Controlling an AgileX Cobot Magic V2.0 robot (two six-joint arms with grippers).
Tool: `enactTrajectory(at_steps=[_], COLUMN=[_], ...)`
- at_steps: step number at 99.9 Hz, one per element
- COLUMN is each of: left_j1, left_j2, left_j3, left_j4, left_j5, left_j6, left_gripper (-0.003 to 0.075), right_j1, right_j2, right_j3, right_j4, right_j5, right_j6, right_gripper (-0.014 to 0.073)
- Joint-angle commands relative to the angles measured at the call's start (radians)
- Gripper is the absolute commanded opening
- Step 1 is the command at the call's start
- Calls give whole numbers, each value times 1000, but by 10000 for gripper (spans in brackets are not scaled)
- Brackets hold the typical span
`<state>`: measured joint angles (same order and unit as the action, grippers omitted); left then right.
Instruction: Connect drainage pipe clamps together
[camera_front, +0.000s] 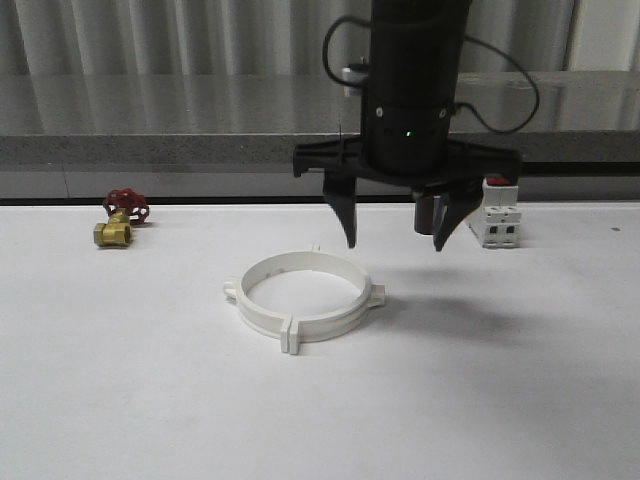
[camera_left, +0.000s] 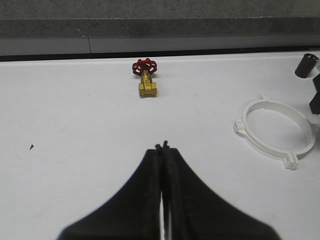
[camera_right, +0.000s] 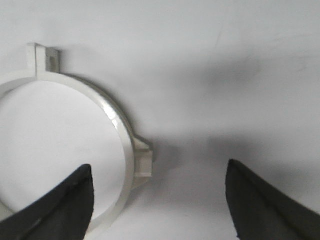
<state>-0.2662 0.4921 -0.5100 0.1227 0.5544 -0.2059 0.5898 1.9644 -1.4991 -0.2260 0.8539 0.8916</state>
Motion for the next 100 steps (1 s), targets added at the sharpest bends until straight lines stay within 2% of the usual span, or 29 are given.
enactTrajectory(at_steps=[1, 25, 52, 77, 88, 100], left_j1=[2, 2, 2, 2, 2, 2], left_j2=[1, 1, 1, 1, 1, 1], left_j3=[-26, -26, -26, -26, -26, -26], left_j4=[2, 2, 2, 2, 2, 2], left_j5=[-75, -75, -75, -75, -75, -75], left_j6=[-2, -2, -2, -2, -2, -2], left_gripper=[-20, -20, -20, -20, -20, -20], right_j1=[-6, -41, -236, -467, -516, -526], right_j2=[-123, -322, -505, -717, -823, -944], right_j3=[-38, -38, -10, 187, 296, 420], right_j4=[-38, -38, 5, 141, 197, 214], right_j5=[5, 36, 109, 85, 71, 61], right_j6=[-68, -292, -541, -727, -809, -835], right_gripper=[549, 549, 549, 549, 549, 549])
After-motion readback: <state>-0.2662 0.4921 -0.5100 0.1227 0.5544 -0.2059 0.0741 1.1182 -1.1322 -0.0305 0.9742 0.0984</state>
